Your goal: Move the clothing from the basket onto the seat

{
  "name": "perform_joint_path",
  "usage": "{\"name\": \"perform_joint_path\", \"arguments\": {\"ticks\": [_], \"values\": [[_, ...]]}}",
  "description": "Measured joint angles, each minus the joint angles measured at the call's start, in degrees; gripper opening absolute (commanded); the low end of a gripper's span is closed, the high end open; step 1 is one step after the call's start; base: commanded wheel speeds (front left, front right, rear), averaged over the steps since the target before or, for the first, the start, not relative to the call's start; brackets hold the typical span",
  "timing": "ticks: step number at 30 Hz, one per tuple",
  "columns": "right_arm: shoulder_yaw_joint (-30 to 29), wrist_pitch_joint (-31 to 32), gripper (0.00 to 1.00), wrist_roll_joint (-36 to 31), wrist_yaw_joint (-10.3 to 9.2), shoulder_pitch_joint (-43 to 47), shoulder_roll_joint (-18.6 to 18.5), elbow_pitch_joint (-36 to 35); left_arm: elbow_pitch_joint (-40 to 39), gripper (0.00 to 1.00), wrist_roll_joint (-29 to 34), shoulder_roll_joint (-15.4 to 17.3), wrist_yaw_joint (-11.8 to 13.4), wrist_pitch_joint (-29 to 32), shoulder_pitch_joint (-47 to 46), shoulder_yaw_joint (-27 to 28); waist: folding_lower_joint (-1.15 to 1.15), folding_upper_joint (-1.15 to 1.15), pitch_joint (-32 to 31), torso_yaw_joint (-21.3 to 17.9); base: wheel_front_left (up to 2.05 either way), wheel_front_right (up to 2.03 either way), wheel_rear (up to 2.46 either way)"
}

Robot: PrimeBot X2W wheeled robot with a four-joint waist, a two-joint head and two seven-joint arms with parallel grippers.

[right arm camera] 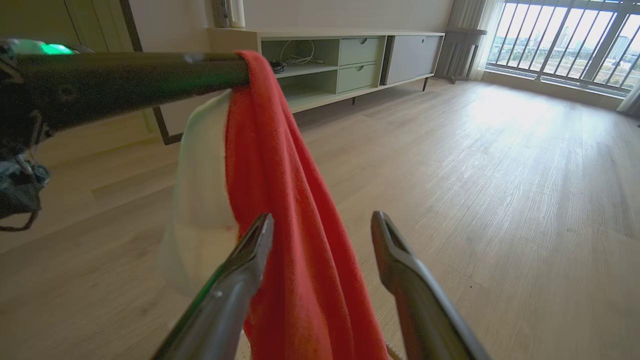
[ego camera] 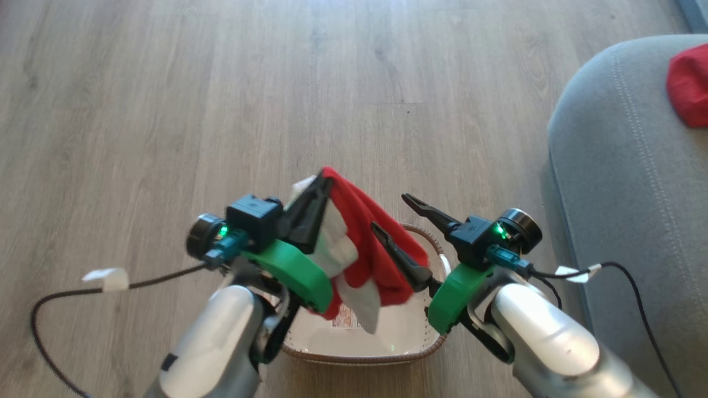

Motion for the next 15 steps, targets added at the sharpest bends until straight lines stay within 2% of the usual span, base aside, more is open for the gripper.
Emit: {"name": "perform_joint_path", "arguments": {"ticks": [7, 12, 13, 14, 15], "values": [[6.4, 0.0, 1.0, 4.6, 0.0, -4.3, -1.7, 1.7, -2.6, 0.0, 0.1, -0.9, -2.8, 1.5, 0.0, -4.7, 0.0, 0.0, 0.1, 1.9, 0.0, 0.0, 0.0], [9.6, 0.0, 1.0, 8.3, 0.0, -5.8, -2.2, 2.5, -4.3, 0.0, -0.5, -1.2, -3.8, 2.5, 0.0, -6.6, 0.0, 0.0, 0.1, 2.6, 0.0, 0.0, 0.0], [9.9, 0.0, 0.28, 9.0, 0.01, -5.9, -2.3, 2.8, -4.4, 0.0, -0.6, -1.2, -3.8, 2.5, 0.0, -6.7, 0.0, 0.0, 0.1, 2.7, 0.0, 0.0, 0.0], [10.2, 0.0, 0.0, 9.7, 0.0, -6.1, -2.4, 3.0, -4.6, 0.0, -0.8, -1.2, -3.8, 2.5, 0.0, -6.7, 0.0, 0.0, 0.0, 2.7, 0.0, 0.0, 0.0], [10.7, 0.0, 0.0, 10.5, 0.0, -6.2, -2.6, 3.0, -4.7, 0.0, -0.8, -1.2, -3.8, 2.5, 0.0, -6.7, 0.0, 0.0, 0.0, 2.8, 0.0, 0.0, 0.0]]}}
